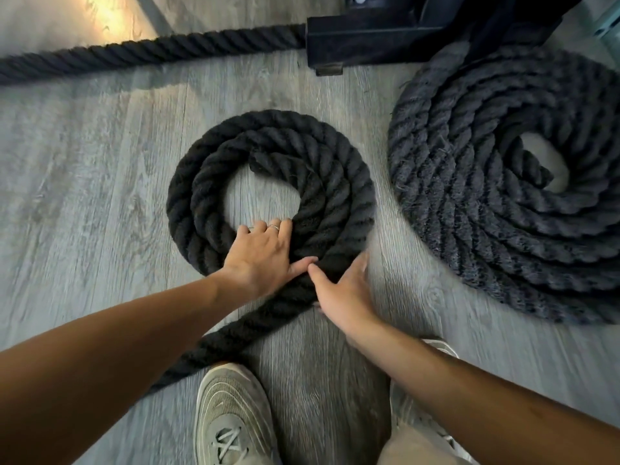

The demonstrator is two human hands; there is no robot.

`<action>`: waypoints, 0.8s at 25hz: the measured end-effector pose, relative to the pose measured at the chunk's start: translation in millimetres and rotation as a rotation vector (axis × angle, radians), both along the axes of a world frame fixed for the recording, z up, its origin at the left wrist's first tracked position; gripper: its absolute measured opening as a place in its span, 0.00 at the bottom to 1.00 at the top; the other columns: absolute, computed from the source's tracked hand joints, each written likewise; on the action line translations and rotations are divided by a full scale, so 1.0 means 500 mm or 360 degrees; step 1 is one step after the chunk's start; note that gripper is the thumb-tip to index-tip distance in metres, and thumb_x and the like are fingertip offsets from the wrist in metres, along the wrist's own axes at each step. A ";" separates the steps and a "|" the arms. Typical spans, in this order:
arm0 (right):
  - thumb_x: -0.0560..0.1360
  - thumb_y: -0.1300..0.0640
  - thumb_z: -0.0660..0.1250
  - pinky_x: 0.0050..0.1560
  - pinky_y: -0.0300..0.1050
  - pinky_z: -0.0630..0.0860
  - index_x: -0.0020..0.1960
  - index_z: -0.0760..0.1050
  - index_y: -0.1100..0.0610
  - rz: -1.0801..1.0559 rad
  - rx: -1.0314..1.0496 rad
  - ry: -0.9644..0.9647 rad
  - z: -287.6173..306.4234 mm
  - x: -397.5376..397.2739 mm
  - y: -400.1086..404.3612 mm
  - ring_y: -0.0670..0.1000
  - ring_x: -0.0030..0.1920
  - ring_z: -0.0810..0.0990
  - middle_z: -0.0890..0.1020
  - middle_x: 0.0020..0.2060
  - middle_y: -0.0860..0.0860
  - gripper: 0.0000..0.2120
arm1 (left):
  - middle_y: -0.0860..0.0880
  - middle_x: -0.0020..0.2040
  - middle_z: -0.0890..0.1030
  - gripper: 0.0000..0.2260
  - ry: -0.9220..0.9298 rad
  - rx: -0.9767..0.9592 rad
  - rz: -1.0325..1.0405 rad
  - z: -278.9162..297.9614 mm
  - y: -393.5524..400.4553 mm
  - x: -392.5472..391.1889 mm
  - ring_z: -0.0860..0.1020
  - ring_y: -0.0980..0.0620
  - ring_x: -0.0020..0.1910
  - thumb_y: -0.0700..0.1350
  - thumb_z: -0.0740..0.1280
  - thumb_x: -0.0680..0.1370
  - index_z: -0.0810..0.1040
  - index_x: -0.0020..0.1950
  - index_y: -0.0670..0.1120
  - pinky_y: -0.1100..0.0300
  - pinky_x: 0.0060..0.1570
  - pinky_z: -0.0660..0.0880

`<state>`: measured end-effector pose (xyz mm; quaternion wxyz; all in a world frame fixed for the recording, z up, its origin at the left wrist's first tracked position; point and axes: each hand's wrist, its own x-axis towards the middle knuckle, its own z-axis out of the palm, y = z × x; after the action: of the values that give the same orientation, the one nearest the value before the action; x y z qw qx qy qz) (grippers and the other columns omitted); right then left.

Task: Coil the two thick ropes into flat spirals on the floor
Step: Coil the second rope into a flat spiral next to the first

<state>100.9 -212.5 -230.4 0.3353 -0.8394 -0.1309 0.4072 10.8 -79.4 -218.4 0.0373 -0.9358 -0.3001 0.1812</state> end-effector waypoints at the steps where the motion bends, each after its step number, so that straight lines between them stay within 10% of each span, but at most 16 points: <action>1: 0.76 0.39 0.64 0.70 0.54 0.69 0.81 0.38 0.50 0.0038 0.0011 -0.0029 -0.003 0.015 0.009 0.60 0.70 0.72 0.66 0.76 0.57 0.46 | 0.45 0.59 0.78 0.38 -0.0017 -0.0051 0.0156 -0.001 -0.013 0.022 0.76 0.42 0.58 0.74 0.43 0.76 0.67 0.64 0.43 0.46 0.52 0.71; 7: 0.82 0.43 0.58 0.70 0.50 0.66 0.81 0.48 0.41 0.0419 0.0090 -0.0361 0.007 0.183 0.059 0.57 0.70 0.69 0.66 0.71 0.55 0.31 | 0.42 0.70 0.73 0.45 -0.0446 -0.0851 0.0609 -0.013 0.002 0.037 0.72 0.41 0.69 0.75 0.58 0.72 0.59 0.78 0.45 0.48 0.67 0.69; 12: 0.77 0.38 0.61 0.71 0.56 0.68 0.80 0.54 0.46 0.0208 0.0148 -0.0290 -0.002 0.160 0.033 0.57 0.72 0.70 0.69 0.73 0.52 0.35 | 0.49 0.65 0.73 0.51 0.0057 -0.0347 -0.0240 0.001 0.057 -0.138 0.70 0.47 0.64 0.83 0.47 0.65 0.55 0.81 0.55 0.47 0.64 0.67; 20: 0.83 0.45 0.56 0.70 0.52 0.65 0.81 0.37 0.46 0.0278 -0.0194 -0.0168 0.000 0.081 0.025 0.61 0.72 0.70 0.66 0.77 0.55 0.36 | 0.45 0.62 0.77 0.44 -0.0018 -0.0172 0.0048 -0.006 0.020 -0.099 0.76 0.43 0.60 0.79 0.40 0.71 0.62 0.77 0.52 0.46 0.57 0.70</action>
<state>141.5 -199.9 -230.5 0.2395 -0.8639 -0.1961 0.3975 -38.7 -69.5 -221.4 -0.0177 -0.9328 -0.3042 0.1925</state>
